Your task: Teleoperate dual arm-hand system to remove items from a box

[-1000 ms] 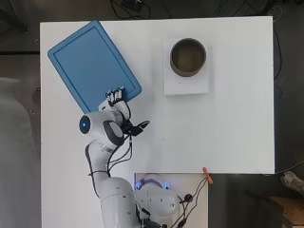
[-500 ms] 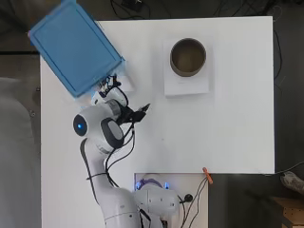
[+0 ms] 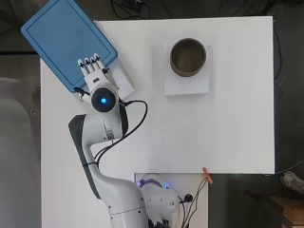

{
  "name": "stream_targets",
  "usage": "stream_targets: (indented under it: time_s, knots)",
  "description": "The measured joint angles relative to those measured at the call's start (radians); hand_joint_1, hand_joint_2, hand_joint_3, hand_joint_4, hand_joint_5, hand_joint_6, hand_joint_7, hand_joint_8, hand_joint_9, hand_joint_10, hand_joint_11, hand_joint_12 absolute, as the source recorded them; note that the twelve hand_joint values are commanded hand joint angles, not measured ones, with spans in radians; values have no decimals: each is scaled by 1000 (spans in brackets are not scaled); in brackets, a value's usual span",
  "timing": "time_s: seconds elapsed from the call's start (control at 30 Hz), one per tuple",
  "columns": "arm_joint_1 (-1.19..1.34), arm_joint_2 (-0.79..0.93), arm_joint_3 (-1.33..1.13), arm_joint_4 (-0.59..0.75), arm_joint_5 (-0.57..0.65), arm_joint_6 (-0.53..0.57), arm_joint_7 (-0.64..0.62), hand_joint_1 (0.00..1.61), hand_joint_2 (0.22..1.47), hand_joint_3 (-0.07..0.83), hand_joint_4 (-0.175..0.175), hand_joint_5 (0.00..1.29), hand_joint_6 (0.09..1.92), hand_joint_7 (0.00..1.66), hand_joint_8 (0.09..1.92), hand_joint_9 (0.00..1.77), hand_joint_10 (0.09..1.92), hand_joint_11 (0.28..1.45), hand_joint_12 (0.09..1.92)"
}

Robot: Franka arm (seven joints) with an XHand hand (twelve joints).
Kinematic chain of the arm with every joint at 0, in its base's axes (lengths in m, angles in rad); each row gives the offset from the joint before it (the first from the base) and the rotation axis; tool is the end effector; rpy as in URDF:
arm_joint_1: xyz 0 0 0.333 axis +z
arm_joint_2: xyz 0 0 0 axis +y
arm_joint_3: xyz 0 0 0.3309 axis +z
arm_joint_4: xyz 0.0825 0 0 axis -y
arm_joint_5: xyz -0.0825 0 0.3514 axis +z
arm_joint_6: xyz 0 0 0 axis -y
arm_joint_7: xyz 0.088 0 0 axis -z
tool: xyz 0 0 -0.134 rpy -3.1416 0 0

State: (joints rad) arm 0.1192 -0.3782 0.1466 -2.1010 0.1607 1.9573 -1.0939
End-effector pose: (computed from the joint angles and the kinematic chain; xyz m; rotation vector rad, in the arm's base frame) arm 0.4110 0.1367 0.5878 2.4682 1.9006 0.3954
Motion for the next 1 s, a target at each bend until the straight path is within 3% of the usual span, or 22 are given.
stream_targets:
  time_s: [0.1, 0.17, 0.27, 0.5, 0.7, 0.87, 0.9, 0.93, 0.97, 1.0]
  knots:
    - [-2, 43, -6, -2, 133, -83, 14, 363, 1065, 3, 56, 605, 87, 710, 87, 786, 87, 611, 87]
    - [-4, 79, -5, -11, 98, -131, 33, 390, 1094, 4, 55, 652, 87, 772, 87, 856, 87, 642, 87]
    - [-8, 160, -2, -59, -66, -209, 78, 386, 1121, 6, 45, 676, 87, 820, 87, 894, 87, 659, 87]
    - [-8, 320, -8, -53, -80, -237, 47, 418, 1143, 8, 38, 720, 87, 892, 87, 940, 87, 672, 87]
    - [11, 546, 15, 152, -138, -297, -74, 421, 1199, 18, 17, 724, 87, 862, 87, 877, 87, 653, 87]
    - [33, 669, 32, 315, -203, -375, -90, 433, 1235, 14, 22, 749, 87, 877, 87, 911, 87, 680, 87]
    - [36, 680, 33, 340, -213, -390, -90, 570, 1273, -20, 78, 709, 543, 961, 87, 1022, 87, 760, 87]
    - [38, 688, 34, 363, -222, -403, -90, 688, 1237, 72, 122, 698, 943, 987, 449, 1166, 674, 729, 520]
    - [40, 690, 36, 385, -235, -417, -86, 743, 1255, 75, 148, 660, 1225, 930, 980, 1147, 1195, 728, 1023]
    - [42, 687, 39, 398, -250, -425, -77, 764, 1282, 52, 163, 628, 1388, 875, 1395, 1110, 1537, 738, 1381]
